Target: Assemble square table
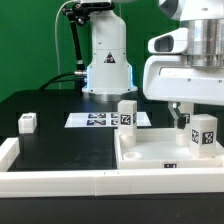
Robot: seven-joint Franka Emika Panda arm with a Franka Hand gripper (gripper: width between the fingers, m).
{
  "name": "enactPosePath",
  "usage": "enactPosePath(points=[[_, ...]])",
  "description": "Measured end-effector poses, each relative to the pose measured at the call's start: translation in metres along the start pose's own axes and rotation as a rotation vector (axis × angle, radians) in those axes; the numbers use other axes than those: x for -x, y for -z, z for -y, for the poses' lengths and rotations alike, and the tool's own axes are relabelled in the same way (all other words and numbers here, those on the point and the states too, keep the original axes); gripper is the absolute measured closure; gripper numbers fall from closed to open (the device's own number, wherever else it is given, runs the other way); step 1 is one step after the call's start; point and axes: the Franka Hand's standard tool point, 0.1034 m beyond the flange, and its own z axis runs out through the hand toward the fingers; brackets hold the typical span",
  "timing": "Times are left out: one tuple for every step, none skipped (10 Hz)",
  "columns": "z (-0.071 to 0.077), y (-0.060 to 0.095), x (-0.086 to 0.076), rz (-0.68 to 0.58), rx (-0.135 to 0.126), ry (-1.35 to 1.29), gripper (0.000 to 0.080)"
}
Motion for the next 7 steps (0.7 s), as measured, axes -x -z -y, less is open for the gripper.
enactPosePath(points=[[0.0017, 0.0009, 0.0009, -0.006, 0.01, 0.148, 0.0151], [0.0025, 0.0018, 0.0005, -0.008, 0.011, 0.233, 0.0151], [0.0035, 0.003, -0.0004, -0.01, 0.01, 0.293, 0.0151], [0.0018, 0.004, -0.0026, -0.011, 0.01, 0.379, 0.0151], [0.0014, 0.0042, -0.0034, -0.012, 0.01, 0.439, 0.0151], [0.0013, 0.0042, -0.0035, -0.012, 0.01, 0.488, 0.0151], [0.0005, 0.0042, -0.0042, -0.012, 0.011, 0.573, 0.0151]])
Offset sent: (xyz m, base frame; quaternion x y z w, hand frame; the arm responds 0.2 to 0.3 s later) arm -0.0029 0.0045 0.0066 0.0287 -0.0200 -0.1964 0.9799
